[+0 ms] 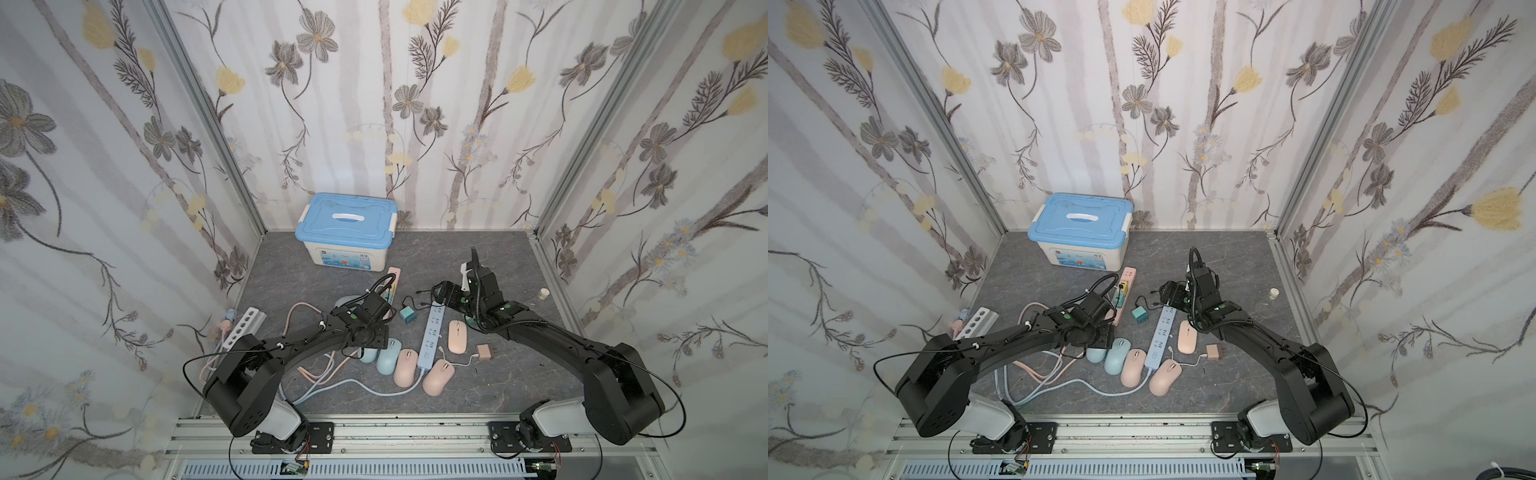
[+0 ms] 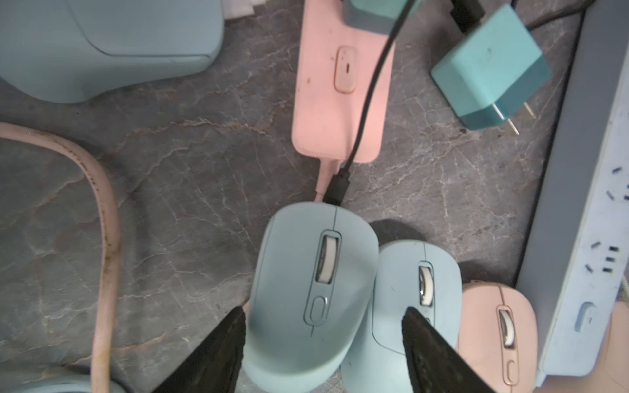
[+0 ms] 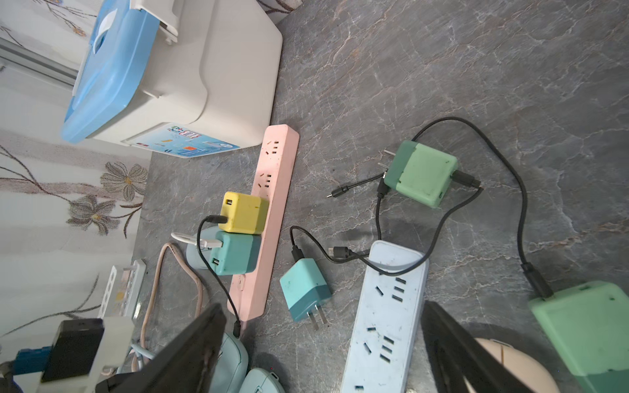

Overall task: Unplug the wireless mouse
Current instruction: Pick up the mouse from the center of the board.

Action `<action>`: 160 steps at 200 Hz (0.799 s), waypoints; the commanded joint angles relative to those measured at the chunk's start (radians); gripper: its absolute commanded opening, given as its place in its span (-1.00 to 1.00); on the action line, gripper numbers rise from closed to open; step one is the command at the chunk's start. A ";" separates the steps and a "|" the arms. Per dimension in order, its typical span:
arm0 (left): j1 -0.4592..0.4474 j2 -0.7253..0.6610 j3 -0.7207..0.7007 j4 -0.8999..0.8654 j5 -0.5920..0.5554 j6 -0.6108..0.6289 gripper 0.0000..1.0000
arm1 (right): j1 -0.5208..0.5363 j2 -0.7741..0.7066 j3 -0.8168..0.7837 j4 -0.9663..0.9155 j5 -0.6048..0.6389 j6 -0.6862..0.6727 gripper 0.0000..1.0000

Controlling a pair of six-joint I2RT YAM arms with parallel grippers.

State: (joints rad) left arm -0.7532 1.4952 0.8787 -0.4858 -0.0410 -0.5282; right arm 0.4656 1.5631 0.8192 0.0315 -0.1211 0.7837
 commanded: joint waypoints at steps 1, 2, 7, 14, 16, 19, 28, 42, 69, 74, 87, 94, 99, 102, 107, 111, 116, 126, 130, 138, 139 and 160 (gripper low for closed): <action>-0.015 0.024 0.011 -0.010 -0.037 -0.014 0.46 | 0.001 -0.011 -0.001 0.066 -0.009 -0.011 0.80; -0.015 0.026 0.012 -0.012 -0.040 -0.014 0.46 | 0.002 -0.011 -0.001 0.066 -0.008 -0.011 0.80; -0.019 0.031 0.015 -0.023 -0.052 -0.013 0.46 | 0.002 -0.013 -0.003 0.063 -0.007 -0.011 0.80; -0.020 0.037 0.016 -0.036 -0.067 -0.013 0.46 | 0.002 -0.018 -0.005 0.062 -0.003 -0.012 0.80; -0.020 0.037 0.016 -0.040 -0.072 -0.013 0.46 | 0.001 -0.019 -0.006 0.062 -0.003 -0.012 0.80; -0.020 0.039 0.016 -0.045 -0.081 -0.013 0.46 | 0.001 -0.021 -0.008 0.063 -0.001 -0.012 0.80; -0.021 0.044 0.016 -0.058 -0.099 -0.014 0.46 | 0.001 -0.027 -0.016 0.070 -0.002 -0.009 0.80; -0.023 0.052 0.015 -0.073 -0.114 -0.014 0.46 | 0.001 -0.027 -0.024 0.076 -0.002 -0.005 0.81; -0.041 0.080 0.029 -0.093 -0.154 -0.007 0.44 | 0.000 -0.018 -0.031 0.086 -0.008 0.003 0.81; -0.045 0.087 0.033 -0.097 -0.164 -0.007 0.44 | 0.002 -0.017 -0.031 0.089 -0.010 0.004 0.81; -0.050 0.102 0.038 -0.102 -0.176 -0.005 0.43 | 0.002 -0.014 -0.031 0.094 -0.016 0.010 0.81; -0.054 0.114 0.039 -0.104 -0.182 -0.004 0.43 | 0.002 -0.014 -0.033 0.097 -0.018 0.012 0.81; -0.055 0.119 0.041 -0.105 -0.184 -0.003 0.43 | 0.001 -0.014 -0.032 0.099 -0.019 0.011 0.81; -0.056 0.123 0.040 -0.105 -0.187 -0.001 0.43 | 0.002 -0.014 -0.032 0.100 -0.020 0.012 0.81; -0.056 0.132 0.041 -0.104 -0.190 -0.002 0.43 | 0.002 -0.013 -0.031 0.100 -0.021 0.013 0.81; -0.057 0.137 0.040 -0.105 -0.191 -0.002 0.43 | 0.002 -0.012 -0.031 0.099 -0.022 0.012 0.81; -0.057 0.143 0.042 -0.103 -0.190 -0.002 0.43 | 0.002 -0.011 -0.030 0.099 -0.022 0.012 0.81; -0.059 0.157 0.045 -0.098 -0.192 0.001 0.43 | 0.002 -0.008 -0.029 0.099 -0.024 0.012 0.81; -0.061 0.160 0.046 -0.096 -0.193 0.002 0.43 | 0.001 -0.007 -0.029 0.099 -0.025 0.012 0.81; -0.061 0.167 0.049 -0.091 -0.192 0.002 0.42 | 0.002 -0.005 -0.031 0.099 -0.026 0.012 0.81; -0.060 0.167 0.049 -0.091 -0.192 0.002 0.42 | 0.001 -0.005 -0.031 0.099 -0.026 0.012 0.81; -0.060 0.162 0.049 -0.075 -0.187 0.013 0.33 | 0.002 0.000 -0.032 0.099 -0.026 0.014 0.81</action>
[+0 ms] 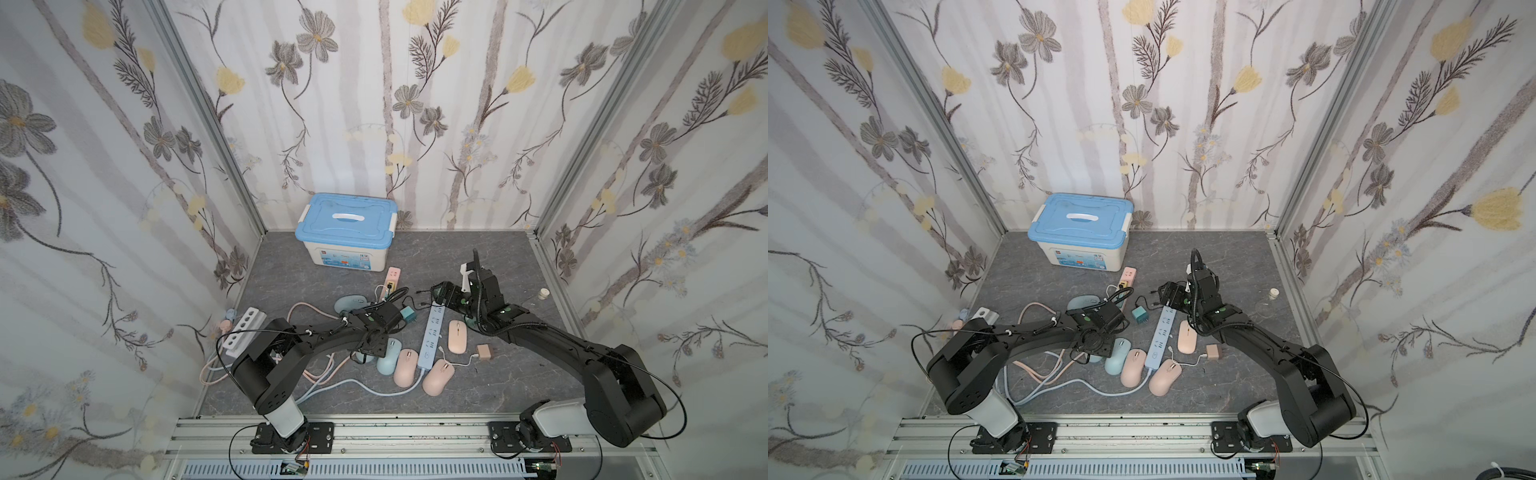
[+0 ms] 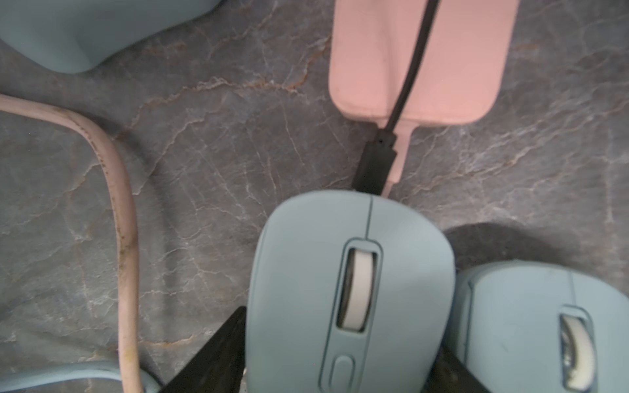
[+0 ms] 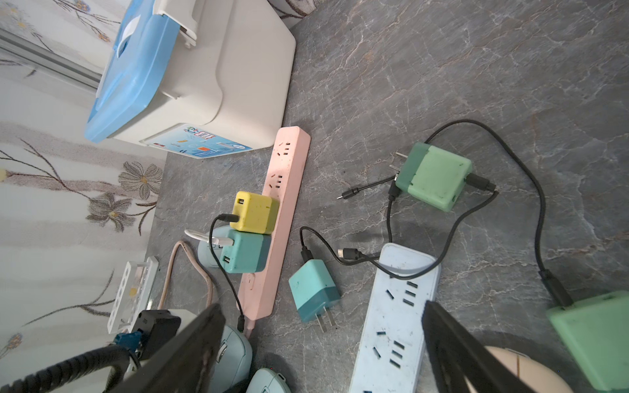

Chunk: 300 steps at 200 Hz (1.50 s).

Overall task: Unplug the wireless mouse
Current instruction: Pick up the mouse from the center of the board, then remove the power cord from the mouse.

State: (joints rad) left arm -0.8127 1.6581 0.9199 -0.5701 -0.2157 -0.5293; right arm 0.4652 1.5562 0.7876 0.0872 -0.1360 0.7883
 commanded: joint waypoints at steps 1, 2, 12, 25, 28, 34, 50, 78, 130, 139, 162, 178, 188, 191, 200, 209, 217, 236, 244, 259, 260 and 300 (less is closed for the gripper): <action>-0.001 -0.002 0.008 0.009 -0.012 0.015 0.33 | 0.002 0.007 -0.001 0.043 -0.011 0.008 0.81; -0.002 -0.002 0.008 0.010 -0.011 0.014 0.32 | 0.003 0.007 -0.002 0.043 -0.011 0.009 0.81; -0.002 -0.013 0.004 0.017 -0.007 0.021 0.25 | 0.003 0.007 -0.003 0.045 -0.016 0.010 0.81; -0.001 -0.042 -0.005 0.029 -0.002 0.030 0.21 | 0.003 0.004 -0.002 0.048 -0.024 0.009 0.81; -0.001 -0.050 -0.008 0.036 0.001 0.034 0.19 | 0.004 0.003 -0.001 0.050 -0.025 0.008 0.81; -0.001 -0.067 -0.017 0.051 0.013 0.043 0.15 | 0.004 -0.001 -0.003 0.056 -0.032 0.006 0.81; -0.002 -0.133 -0.042 0.097 0.035 0.062 0.09 | 0.011 -0.002 -0.002 0.094 -0.078 -0.004 0.79; -0.002 -0.233 -0.101 0.203 0.075 0.100 -0.07 | 0.059 0.048 0.031 0.180 -0.219 -0.009 0.74; 0.001 -0.325 -0.173 0.398 0.104 0.134 -0.73 | 0.163 0.185 0.081 0.344 -0.343 0.095 0.49; 0.004 -0.332 -0.179 0.416 0.106 0.143 -0.87 | 0.172 0.189 0.083 0.359 -0.339 0.104 0.43; 0.007 -0.335 -0.188 0.452 0.123 0.170 -1.00 | 0.191 0.201 0.102 0.351 -0.315 0.119 0.16; 0.010 -0.338 -0.199 0.477 0.131 0.181 -1.00 | 0.200 0.210 0.113 0.351 -0.306 0.124 0.07; 0.010 -0.341 -0.209 0.495 0.137 0.188 -1.00 | 0.203 0.223 0.130 0.333 -0.301 0.124 0.02; 0.010 -0.342 -0.213 0.501 0.137 0.190 -1.00 | 0.205 0.228 0.133 0.331 -0.299 0.124 0.01; 0.009 -0.346 -0.218 0.511 0.139 0.193 -1.00 | 0.208 0.239 0.142 0.327 -0.297 0.124 -0.04; 0.012 -0.351 -0.228 0.524 0.150 0.199 -1.00 | 0.212 0.254 0.154 0.320 -0.297 0.127 -0.09; 0.011 -0.353 -0.232 0.527 0.148 0.198 -1.00 | 0.216 0.265 0.162 0.320 -0.298 0.127 -0.13; 0.012 -0.348 -0.232 0.523 0.140 0.200 -1.00 | 0.230 0.284 0.176 0.319 -0.300 0.126 -0.24; 0.015 -0.348 -0.230 0.522 0.140 0.198 -1.00 | 0.237 0.292 0.183 0.315 -0.298 0.126 -0.28; 0.016 -0.354 -0.233 0.527 0.135 0.198 -1.00 | 0.245 0.301 0.187 0.315 -0.298 0.130 -0.35; 0.015 -0.354 -0.234 0.527 0.134 0.198 -1.00 | 0.247 0.302 0.187 0.317 -0.297 0.131 -0.36; 0.019 -0.363 -0.232 0.534 0.111 0.185 -1.00 | 0.255 0.305 0.174 0.336 -0.278 0.164 -0.53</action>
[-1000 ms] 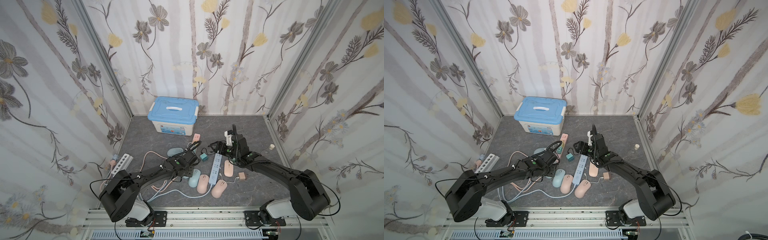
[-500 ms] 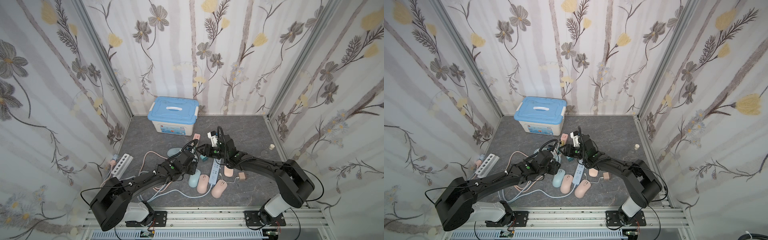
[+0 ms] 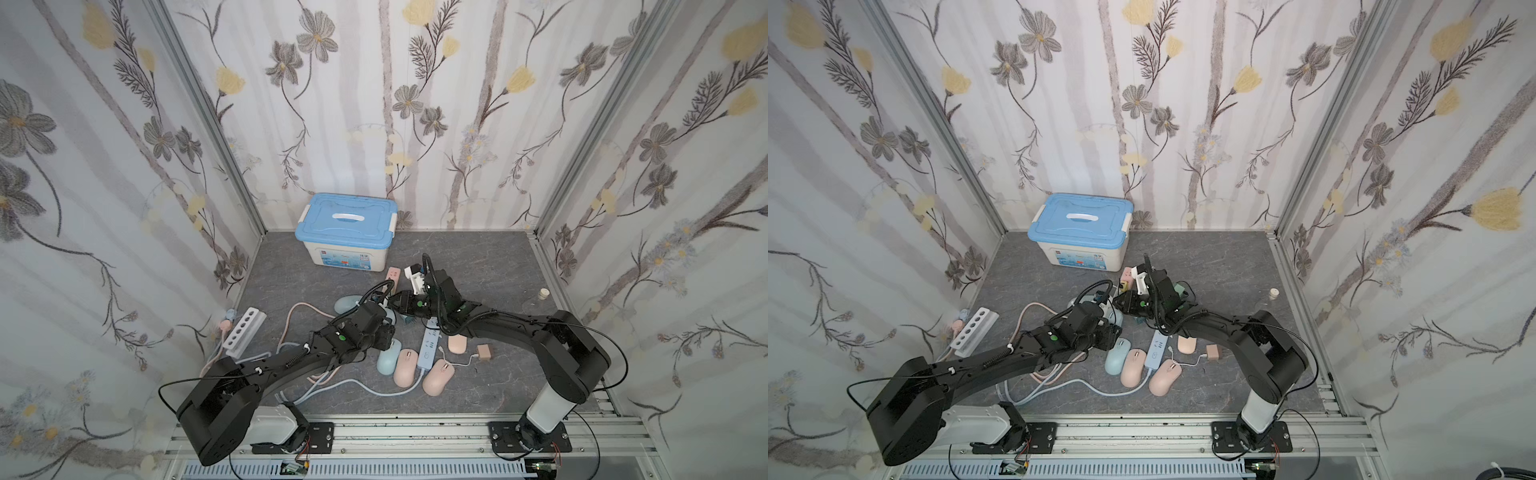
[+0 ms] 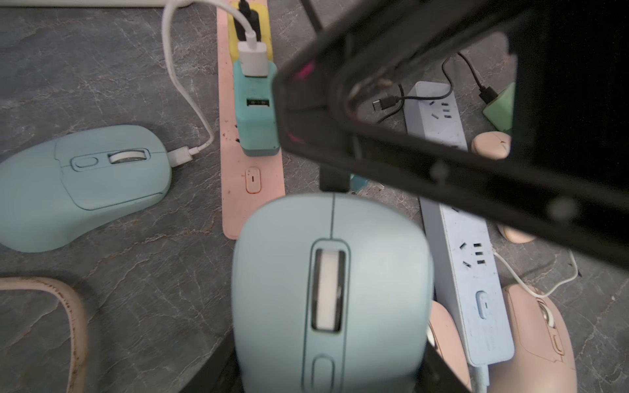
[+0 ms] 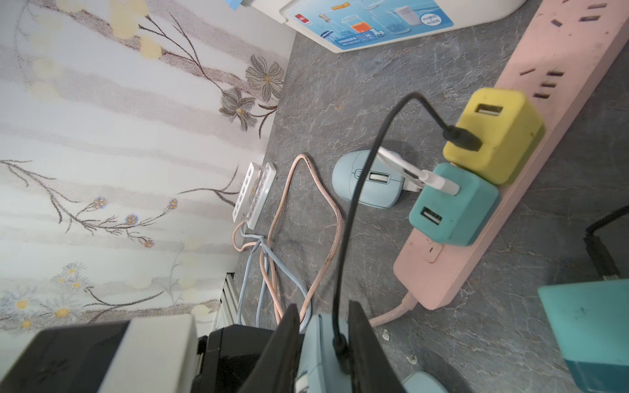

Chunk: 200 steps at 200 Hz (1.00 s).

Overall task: Unplug the wireless mouse
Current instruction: Remove the power cord from the mouse.

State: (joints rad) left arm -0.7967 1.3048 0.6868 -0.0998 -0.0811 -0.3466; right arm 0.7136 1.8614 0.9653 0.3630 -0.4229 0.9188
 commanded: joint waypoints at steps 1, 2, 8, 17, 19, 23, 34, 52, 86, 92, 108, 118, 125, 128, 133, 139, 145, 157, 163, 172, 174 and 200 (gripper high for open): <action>0.002 -0.010 0.000 0.064 -0.024 0.001 -1.00 | 0.007 -0.001 -0.004 0.061 0.009 0.033 -0.54; 0.002 -0.010 -0.001 0.066 -0.024 0.000 -1.00 | 0.007 -0.001 -0.006 0.062 0.009 0.034 -0.54; 0.003 -0.013 -0.002 0.070 -0.029 -0.006 -1.00 | 0.007 0.000 -0.008 0.067 0.012 0.038 -0.55; 0.002 -0.016 -0.006 0.081 -0.028 -0.012 -1.00 | 0.009 0.000 -0.009 0.071 0.012 0.047 -0.57; 0.002 -0.017 -0.006 0.082 -0.028 -0.013 -1.00 | 0.010 -0.001 -0.010 0.072 0.012 0.049 -0.57; 0.002 -0.018 -0.007 0.083 -0.029 -0.016 -1.00 | 0.011 0.001 -0.010 0.076 0.011 0.051 -0.59; 0.002 -0.023 -0.007 0.087 -0.029 -0.020 -1.00 | 0.013 0.003 -0.009 0.074 0.009 0.056 -0.62; 0.004 -0.027 -0.004 0.087 -0.030 -0.025 -1.00 | 0.020 0.008 -0.011 0.084 0.008 0.061 -0.70; 0.005 -0.021 0.017 0.048 -0.014 -0.035 -1.00 | 0.020 0.019 -0.009 0.088 0.015 0.065 -1.00; 0.003 -0.017 0.023 0.030 -0.013 -0.040 -1.00 | 0.020 0.019 -0.007 0.088 0.017 0.063 -1.00; 0.004 -0.008 0.049 -0.039 -0.011 -0.059 -1.00 | 0.014 0.024 0.005 0.082 0.019 0.055 -1.00; 0.004 0.000 0.065 -0.090 -0.005 -0.073 -1.00 | 0.005 0.031 0.021 0.067 0.011 0.044 -1.00; 0.004 0.006 0.078 -0.132 -0.007 -0.085 -1.00 | 0.000 0.037 0.036 0.053 0.007 0.038 -1.00; 0.004 0.007 0.084 -0.145 -0.005 -0.088 -1.00 | -0.002 0.039 0.040 0.051 0.002 0.035 -1.00; 0.005 0.007 0.088 -0.166 -0.002 -0.096 -1.00 | -0.007 0.043 0.047 0.041 0.000 0.029 -1.00; 0.004 0.007 0.090 -0.191 -0.001 -0.110 -1.00 | -0.013 0.046 0.058 0.026 0.002 0.024 -1.00; 0.006 0.009 0.097 -0.225 -0.001 -0.123 -1.00 | -0.019 0.050 0.065 0.020 0.000 0.020 -1.00; 0.006 0.026 0.108 -0.280 0.010 -0.147 -1.00 | -0.032 0.059 0.079 0.013 -0.010 0.015 -1.00; 0.005 0.038 0.114 -0.306 0.017 -0.160 -1.00 | -0.039 0.065 0.091 0.008 -0.016 0.018 -1.00; 0.005 0.059 0.117 -0.330 0.034 -0.173 -1.00 | -0.047 0.078 0.108 0.005 -0.029 0.017 -1.00; 0.005 0.062 0.116 -0.333 0.039 -0.176 -1.00 | -0.049 0.081 0.111 0.003 -0.030 0.017 -1.00; 0.005 0.071 0.106 -0.364 0.057 -0.202 -1.00 | -0.060 0.099 0.146 -0.012 -0.047 0.019 -1.00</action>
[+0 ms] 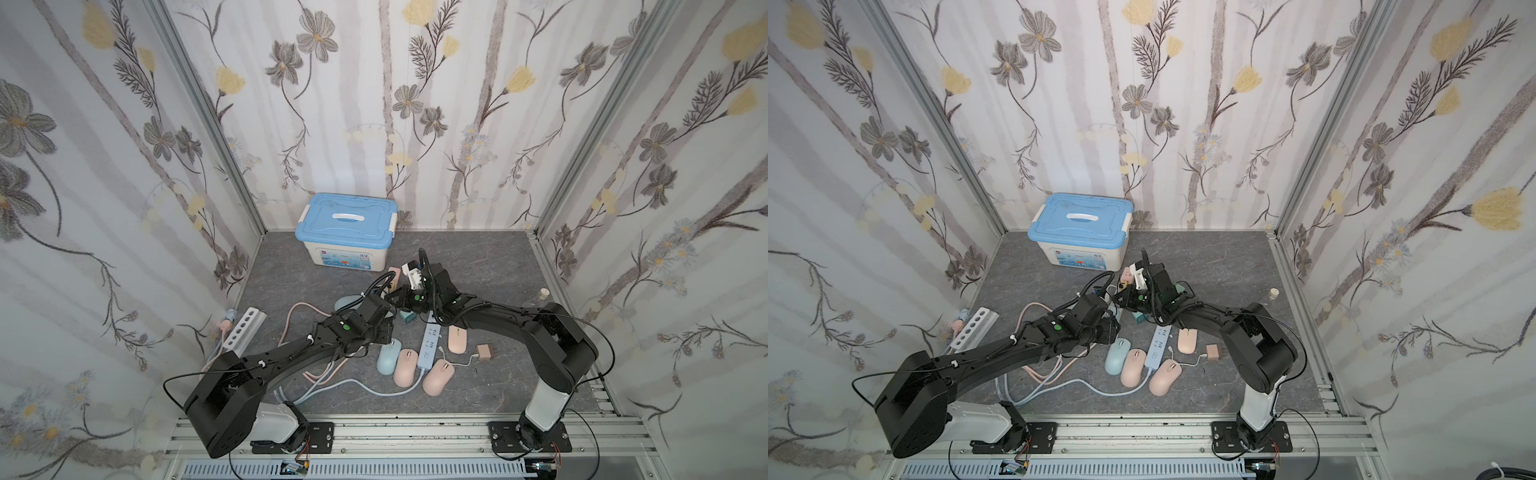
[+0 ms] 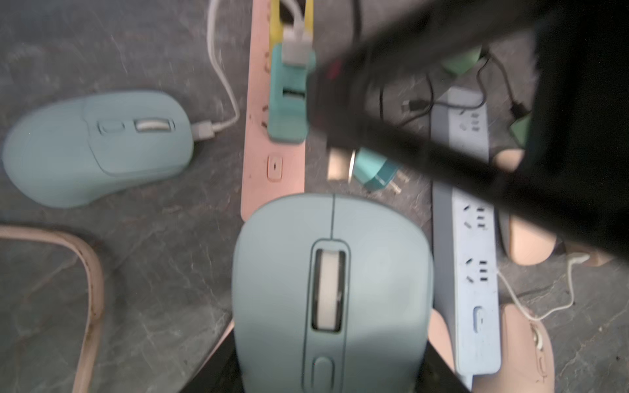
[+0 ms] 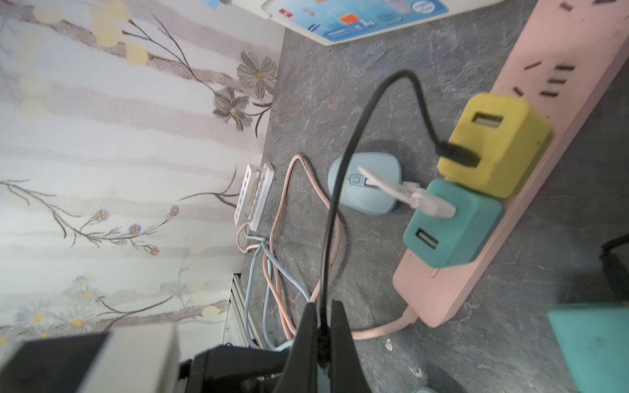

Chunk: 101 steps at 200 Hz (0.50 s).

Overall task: Unplug the wireless mouse
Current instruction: Remove the power cord from the mouse.

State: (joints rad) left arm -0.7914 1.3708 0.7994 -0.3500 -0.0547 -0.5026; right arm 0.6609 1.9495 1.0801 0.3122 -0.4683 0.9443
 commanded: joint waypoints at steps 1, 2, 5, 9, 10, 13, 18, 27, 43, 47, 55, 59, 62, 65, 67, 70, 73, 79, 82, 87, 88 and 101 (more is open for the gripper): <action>0.000 0.004 -0.007 -0.115 0.031 -0.047 -1.00 | -0.007 0.012 0.031 0.038 -0.002 -0.008 -1.00; 0.001 0.004 -0.008 -0.116 0.031 -0.048 -1.00 | -0.007 0.012 0.031 0.038 -0.002 -0.008 -1.00; 0.000 0.004 -0.008 -0.119 0.034 -0.050 -1.00 | -0.008 0.014 0.034 0.039 -0.005 -0.010 -1.00; 0.001 0.004 -0.008 -0.125 0.041 -0.051 -1.00 | -0.008 0.017 0.038 0.041 -0.010 -0.012 -1.00; 0.001 0.005 -0.007 -0.127 0.042 -0.051 -1.00 | -0.008 0.018 0.040 0.042 -0.013 -0.014 -1.00; 0.002 0.006 -0.005 -0.131 0.048 -0.052 -1.00 | -0.009 0.020 0.043 0.045 -0.019 -0.017 -1.00; 0.001 0.007 -0.001 -0.141 0.046 -0.052 -1.00 | -0.011 0.025 0.050 0.038 -0.027 -0.025 -1.00; 0.001 0.007 0.005 -0.169 0.027 -0.064 -1.00 | -0.013 0.031 0.061 0.018 -0.022 -0.041 -1.00; 0.005 0.004 0.018 -0.230 -0.051 -0.093 -1.00 | -0.011 0.027 0.061 -0.017 0.007 -0.068 -1.00; 0.008 0.000 0.020 -0.239 -0.067 -0.098 -1.00 | -0.012 0.025 0.054 -0.016 0.009 -0.068 -1.00; 0.014 -0.006 0.021 -0.256 -0.106 -0.114 -1.00 | -0.012 0.019 0.038 -0.015 0.018 -0.066 -1.00; 0.019 -0.011 0.023 -0.261 -0.125 -0.119 -1.00 | -0.011 0.013 0.030 -0.011 0.022 -0.064 -1.00; 0.021 -0.014 0.021 -0.264 -0.141 -0.124 -1.00 | -0.011 0.011 0.022 -0.006 0.025 -0.062 -0.99; 0.025 -0.017 0.022 -0.267 -0.156 -0.129 -1.00 | -0.012 0.006 0.013 0.000 0.026 -0.061 -0.97; 0.029 -0.017 0.021 -0.269 -0.166 -0.132 -1.00 | -0.012 0.004 0.009 0.004 0.027 -0.060 -0.96; 0.033 -0.019 0.022 -0.271 -0.179 -0.137 -1.00 | -0.011 -0.001 0.002 0.007 0.029 -0.059 -0.94; 0.041 -0.019 0.023 -0.273 -0.190 -0.140 -1.00 | -0.011 -0.004 -0.004 0.008 0.034 -0.059 -0.92; 0.057 -0.017 0.022 -0.276 -0.213 -0.149 -1.00 | -0.011 -0.013 -0.014 0.008 0.045 -0.059 -0.87; 0.065 -0.014 0.023 -0.276 -0.218 -0.155 -1.00 | -0.011 -0.017 -0.019 0.007 0.049 -0.059 -0.85; 0.080 -0.011 0.021 -0.269 -0.221 -0.161 -1.00 | -0.012 -0.024 -0.027 0.008 0.053 -0.060 -0.82; 0.084 -0.010 0.021 -0.267 -0.222 -0.162 -1.00 | -0.011 -0.024 -0.028 0.008 0.054 -0.061 -0.82; 0.113 0.006 0.014 -0.218 -0.217 -0.161 -1.00 | -0.010 -0.041 -0.042 0.004 0.072 -0.067 -0.77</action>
State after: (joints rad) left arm -0.7174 1.3609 0.8139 -0.5884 -0.1898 -0.6231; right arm 0.6487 1.9362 1.0569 0.2958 -0.4404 0.8921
